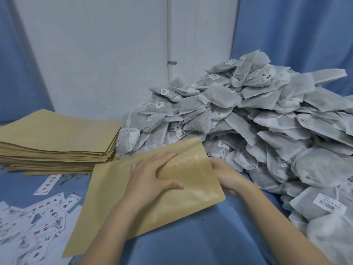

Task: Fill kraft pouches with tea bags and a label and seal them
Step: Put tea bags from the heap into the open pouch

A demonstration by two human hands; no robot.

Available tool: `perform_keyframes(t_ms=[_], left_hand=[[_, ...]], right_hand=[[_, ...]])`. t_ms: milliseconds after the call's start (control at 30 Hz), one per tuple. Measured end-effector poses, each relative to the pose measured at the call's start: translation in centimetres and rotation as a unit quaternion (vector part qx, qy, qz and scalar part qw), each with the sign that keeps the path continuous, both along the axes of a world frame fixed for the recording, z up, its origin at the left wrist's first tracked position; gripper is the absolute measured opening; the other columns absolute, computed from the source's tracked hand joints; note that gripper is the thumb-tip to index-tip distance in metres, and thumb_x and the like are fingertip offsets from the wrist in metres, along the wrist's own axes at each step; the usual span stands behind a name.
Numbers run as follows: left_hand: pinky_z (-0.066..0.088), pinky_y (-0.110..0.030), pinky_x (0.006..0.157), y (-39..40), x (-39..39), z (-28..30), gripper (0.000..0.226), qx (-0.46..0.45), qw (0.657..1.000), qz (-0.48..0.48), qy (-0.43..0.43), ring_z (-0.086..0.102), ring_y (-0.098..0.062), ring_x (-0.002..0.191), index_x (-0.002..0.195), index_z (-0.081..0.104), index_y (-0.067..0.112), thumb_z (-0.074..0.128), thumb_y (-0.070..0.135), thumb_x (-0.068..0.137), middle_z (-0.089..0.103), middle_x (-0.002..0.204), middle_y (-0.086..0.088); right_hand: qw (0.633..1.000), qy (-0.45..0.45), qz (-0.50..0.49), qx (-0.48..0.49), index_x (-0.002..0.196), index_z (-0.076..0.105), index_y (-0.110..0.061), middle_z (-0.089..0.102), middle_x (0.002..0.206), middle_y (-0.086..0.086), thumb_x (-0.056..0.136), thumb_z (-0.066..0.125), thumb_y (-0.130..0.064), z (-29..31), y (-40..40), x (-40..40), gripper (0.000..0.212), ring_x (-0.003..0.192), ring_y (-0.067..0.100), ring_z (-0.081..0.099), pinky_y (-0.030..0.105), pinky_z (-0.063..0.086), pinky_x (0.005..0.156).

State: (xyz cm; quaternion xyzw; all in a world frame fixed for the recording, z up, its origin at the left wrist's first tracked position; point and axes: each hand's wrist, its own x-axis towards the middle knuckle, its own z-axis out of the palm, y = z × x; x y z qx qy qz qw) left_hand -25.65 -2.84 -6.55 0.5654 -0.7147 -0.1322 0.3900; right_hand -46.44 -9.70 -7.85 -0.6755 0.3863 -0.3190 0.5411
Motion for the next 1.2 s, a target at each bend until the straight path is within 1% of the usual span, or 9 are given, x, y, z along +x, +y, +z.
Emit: perform_keyframes(t_ms=[67, 167, 267, 367, 467, 700, 833, 1000, 1200], left_hand=[[0.024, -0.041, 0.111, 0.0, -0.7, -0.2, 0.078, 0.009, 0.999, -0.020, -0.026, 0.041, -0.007, 0.130, 0.121, 0.048, 0.058, 0.081, 0.057, 0.050, 0.051, 0.135, 0.021], [0.024, -0.041, 0.110, -0.1, -1.1, -0.7, 0.082, 0.014, 0.998, -0.029, -0.055, 0.041, -0.008, 0.130, 0.128, 0.050, 0.049, 0.081, 0.057, 0.052, 0.051, 0.134, 0.024], [0.024, -0.040, 0.111, -0.2, -0.5, -0.8, 0.082, 0.018, 0.999, -0.013, -0.038, 0.040, -0.007, 0.131, 0.129, 0.050, 0.048, 0.081, 0.055, 0.053, 0.050, 0.135, 0.024], [0.020, -0.035, 0.112, -0.3, 0.4, -0.7, 0.079, -0.003, 0.999, 0.045, -0.031, 0.040, -0.007, 0.129, 0.129, 0.050, 0.048, 0.080, 0.053, 0.057, 0.050, 0.134, 0.023], [0.016, -0.030, 0.106, -0.4, 1.2, -0.8, 0.079, -0.015, 0.994, 0.104, -0.021, 0.038, -0.008, 0.129, 0.131, 0.050, 0.046, 0.080, 0.053, 0.058, 0.050, 0.136, 0.020], [0.016, -0.028, 0.103, -0.4, 1.7, -0.7, 0.078, -0.025, 0.990, 0.141, -0.021, 0.037, -0.006, 0.129, 0.130, 0.051, 0.044, 0.080, 0.054, 0.059, 0.050, 0.136, 0.019], [0.019, -0.032, 0.108, -0.4, 2.0, -0.4, 0.077, -0.026, 0.989, 0.145, -0.004, 0.038, -0.006, 0.129, 0.130, 0.052, 0.044, 0.080, 0.053, 0.058, 0.051, 0.135, 0.019], [0.021, -0.037, 0.111, -0.2, 2.0, -0.2, 0.077, -0.027, 0.989, 0.142, 0.017, 0.040, -0.008, 0.129, 0.129, 0.053, 0.043, 0.081, 0.051, 0.057, 0.052, 0.135, 0.019], [0.025, -0.043, 0.111, 0.0, 1.8, 0.0, 0.077, -0.027, 0.991, 0.122, 0.041, 0.043, -0.007, 0.127, 0.127, 0.055, 0.044, 0.083, 0.049, 0.055, 0.054, 0.131, 0.020]], right_hand=[[0.997, 0.069, -0.018, -0.001, 0.078, 0.062, -0.023, 0.056, 0.069, -0.008, 0.094, 0.043, 0.003, 0.3, -0.5, 1.3, 0.036, 0.060, 0.001, 0.048, 0.005, 0.040, 0.049], [0.990, 0.139, -0.015, 0.014, 0.118, 0.048, -0.001, 0.039, 0.076, -0.010, 0.098, 0.034, 0.004, 0.5, -2.3, 2.9, 0.025, 0.067, -0.004, 0.037, 0.001, 0.042, 0.057], [0.970, 0.239, 0.011, 0.048, 0.115, 0.053, 0.011, 0.039, 0.070, 0.001, 0.096, 0.036, 0.005, 2.6, -1.6, 3.1, 0.025, 0.071, 0.009, 0.045, 0.027, 0.045, 0.080], [0.994, 0.108, 0.029, -0.008, 0.081, 0.068, -0.021, 0.069, 0.075, -0.005, 0.090, 0.053, -0.003, 4.3, -1.7, 2.2, 0.025, 0.071, 0.002, 0.064, 0.015, 0.050, 0.061], [0.977, -0.025, -0.204, -0.056, 0.100, 0.068, -0.014, 0.071, 0.077, -0.001, 0.090, 0.054, -0.011, 4.5, -3.9, 0.8, 0.018, 0.069, 0.014, 0.064, 0.024, 0.055, 0.065], [0.924, 0.044, -0.363, -0.114, 0.118, 0.054, -0.014, 0.059, 0.107, 0.006, 0.082, 0.066, -0.027, 5.2, -8.3, 2.7, 0.040, 0.090, 0.028, 0.064, 0.044, 0.051, 0.088], [0.908, -0.008, -0.412, -0.082, 0.099, 0.051, -0.012, 0.050, 0.068, -0.006, 0.079, 0.071, -0.015, 5.1, -8.3, 3.3, 0.028, 0.052, 0.010, 0.054, 0.010, 0.048, 0.051], [0.952, -0.141, -0.266, -0.058, 0.107, 0.063, -0.024, 0.069, 0.089, -0.004, 0.090, 0.058, -0.011, 3.5, -4.3, 0.7, 0.022, 0.074, 0.012, 0.066, 0.020, 0.053, 0.068], [0.992, -0.092, -0.083, -0.011, 0.108, 0.069, -0.010, 0.071, 0.102, 0.009, 0.091, 0.055, -0.011, 2.9, -1.3, -2.8, 0.022, 0.093, 0.020, 0.068, 0.019, 0.053, 0.069]])
